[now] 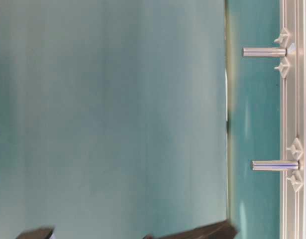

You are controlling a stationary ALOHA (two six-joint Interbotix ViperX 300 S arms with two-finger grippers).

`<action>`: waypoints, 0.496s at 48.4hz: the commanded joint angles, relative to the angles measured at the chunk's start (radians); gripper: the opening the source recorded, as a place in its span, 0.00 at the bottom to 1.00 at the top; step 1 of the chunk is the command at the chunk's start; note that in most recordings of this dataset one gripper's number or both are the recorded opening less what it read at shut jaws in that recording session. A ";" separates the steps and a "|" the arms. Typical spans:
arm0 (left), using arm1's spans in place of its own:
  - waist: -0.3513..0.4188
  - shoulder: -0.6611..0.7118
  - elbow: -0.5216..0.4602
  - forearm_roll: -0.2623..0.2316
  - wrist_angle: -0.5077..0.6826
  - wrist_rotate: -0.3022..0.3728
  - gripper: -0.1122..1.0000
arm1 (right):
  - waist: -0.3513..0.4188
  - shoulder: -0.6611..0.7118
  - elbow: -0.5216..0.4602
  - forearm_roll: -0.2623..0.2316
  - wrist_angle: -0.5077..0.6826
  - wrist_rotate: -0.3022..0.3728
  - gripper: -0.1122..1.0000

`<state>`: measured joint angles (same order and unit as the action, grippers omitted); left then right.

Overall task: Insert the large gear onto the shaft.
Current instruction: 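Move the left gripper over the large blue gear's hub, then lower the open left gripper around the blue gear's hub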

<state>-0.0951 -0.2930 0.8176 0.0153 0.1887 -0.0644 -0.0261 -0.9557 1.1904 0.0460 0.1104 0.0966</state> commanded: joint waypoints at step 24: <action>-0.009 0.296 -0.230 0.003 0.161 -0.054 0.11 | -0.009 -0.025 0.008 0.002 0.000 0.008 0.15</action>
<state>-0.0982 -0.0092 0.6381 0.0153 0.3206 -0.1120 -0.0322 -0.9802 1.2057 0.0460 0.1135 0.0966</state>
